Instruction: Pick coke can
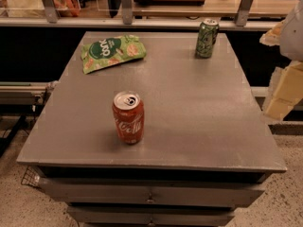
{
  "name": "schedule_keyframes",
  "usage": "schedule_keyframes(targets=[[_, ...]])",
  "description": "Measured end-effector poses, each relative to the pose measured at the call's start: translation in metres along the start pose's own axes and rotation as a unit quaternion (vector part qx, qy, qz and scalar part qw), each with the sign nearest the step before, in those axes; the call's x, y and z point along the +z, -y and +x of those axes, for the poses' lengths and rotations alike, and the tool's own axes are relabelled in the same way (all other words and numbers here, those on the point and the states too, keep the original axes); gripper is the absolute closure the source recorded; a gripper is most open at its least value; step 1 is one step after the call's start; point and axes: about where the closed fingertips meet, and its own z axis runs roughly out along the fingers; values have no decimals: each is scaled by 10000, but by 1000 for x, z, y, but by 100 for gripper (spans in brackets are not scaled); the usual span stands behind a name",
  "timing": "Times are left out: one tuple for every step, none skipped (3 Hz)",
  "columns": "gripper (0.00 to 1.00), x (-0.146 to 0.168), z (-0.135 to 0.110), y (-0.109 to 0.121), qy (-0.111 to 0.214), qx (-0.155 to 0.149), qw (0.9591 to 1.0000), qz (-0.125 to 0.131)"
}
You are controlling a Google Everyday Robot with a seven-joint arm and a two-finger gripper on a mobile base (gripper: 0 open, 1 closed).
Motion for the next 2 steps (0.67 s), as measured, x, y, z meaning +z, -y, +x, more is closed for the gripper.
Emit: schedule_keyframes(targets=[[0,0,0,0,0,0,10000,1],[0,10,-6,-1,310,83,9993,-169]])
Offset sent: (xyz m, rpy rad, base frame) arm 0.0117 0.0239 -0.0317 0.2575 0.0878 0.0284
